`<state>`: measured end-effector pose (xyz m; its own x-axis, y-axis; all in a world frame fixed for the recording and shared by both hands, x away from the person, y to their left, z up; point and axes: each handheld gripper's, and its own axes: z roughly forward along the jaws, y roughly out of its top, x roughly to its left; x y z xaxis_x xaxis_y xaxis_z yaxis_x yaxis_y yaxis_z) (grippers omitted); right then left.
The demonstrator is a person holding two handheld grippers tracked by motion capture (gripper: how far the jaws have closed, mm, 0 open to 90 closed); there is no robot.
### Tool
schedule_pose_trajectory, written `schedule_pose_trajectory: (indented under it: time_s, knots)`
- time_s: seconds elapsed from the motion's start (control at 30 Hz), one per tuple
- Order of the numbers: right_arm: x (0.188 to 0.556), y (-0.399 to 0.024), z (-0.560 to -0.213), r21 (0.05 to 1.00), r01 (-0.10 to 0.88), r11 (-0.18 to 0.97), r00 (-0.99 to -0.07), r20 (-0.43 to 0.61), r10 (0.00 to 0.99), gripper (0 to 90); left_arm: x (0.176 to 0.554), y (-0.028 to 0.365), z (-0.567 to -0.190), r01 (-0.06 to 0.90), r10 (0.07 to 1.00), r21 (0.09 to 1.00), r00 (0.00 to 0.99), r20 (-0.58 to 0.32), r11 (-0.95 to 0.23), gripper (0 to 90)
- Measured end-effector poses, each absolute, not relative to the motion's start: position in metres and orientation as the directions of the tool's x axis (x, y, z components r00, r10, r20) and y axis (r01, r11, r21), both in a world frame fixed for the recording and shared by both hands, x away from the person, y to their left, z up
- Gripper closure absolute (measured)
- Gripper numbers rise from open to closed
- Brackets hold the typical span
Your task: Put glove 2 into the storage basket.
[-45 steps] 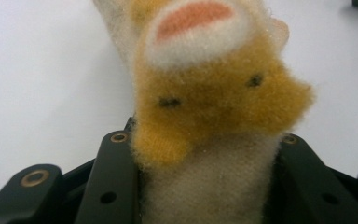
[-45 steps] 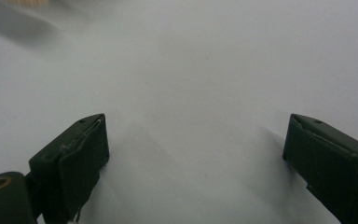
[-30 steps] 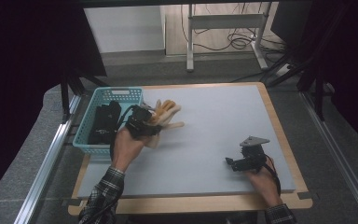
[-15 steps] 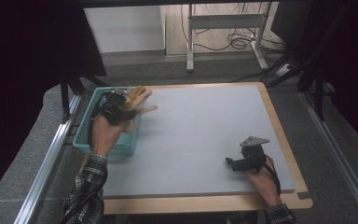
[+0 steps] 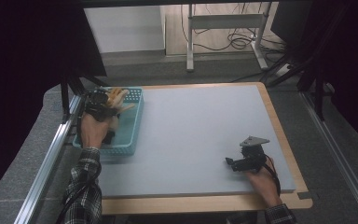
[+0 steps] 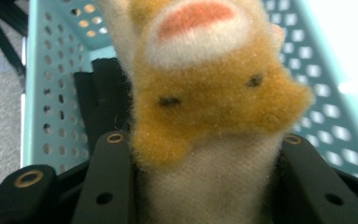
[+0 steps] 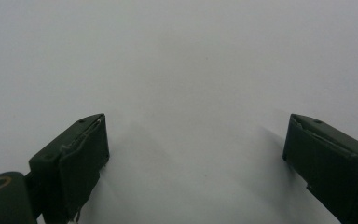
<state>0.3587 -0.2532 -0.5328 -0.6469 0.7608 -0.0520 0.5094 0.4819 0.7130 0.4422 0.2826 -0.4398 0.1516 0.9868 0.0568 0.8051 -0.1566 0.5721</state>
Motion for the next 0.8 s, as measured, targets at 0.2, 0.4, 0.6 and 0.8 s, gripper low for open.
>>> schedule_pose_trajectory:
  time_s: [0.2,0.4,0.6,0.8]
  knots:
    - [0.359,-0.253,-0.533,0.713,0.509,0.482,-0.647,-0.052,0.761,6.5,0.458,0.278,-0.458,0.826,0.986,0.542,0.167,0.029,-0.156,58.0]
    - [0.359,-0.253,-0.533,0.713,0.510,0.481,-0.647,-0.051,0.761,6.5,0.474,0.259,-0.479,0.840,0.968,0.501,0.249,-0.017,-0.207,63.8]
    - [0.359,-0.253,-0.533,0.714,0.510,0.481,-0.647,-0.050,0.761,6.5,0.482,0.248,-0.491,0.875,0.961,0.424,0.276,-0.035,-0.236,60.0]
    - [0.359,-0.253,-0.533,0.713,0.510,0.481,-0.647,-0.050,0.761,6.5,0.482,0.249,-0.501,0.885,0.951,0.385,0.306,-0.055,-0.262,37.3]
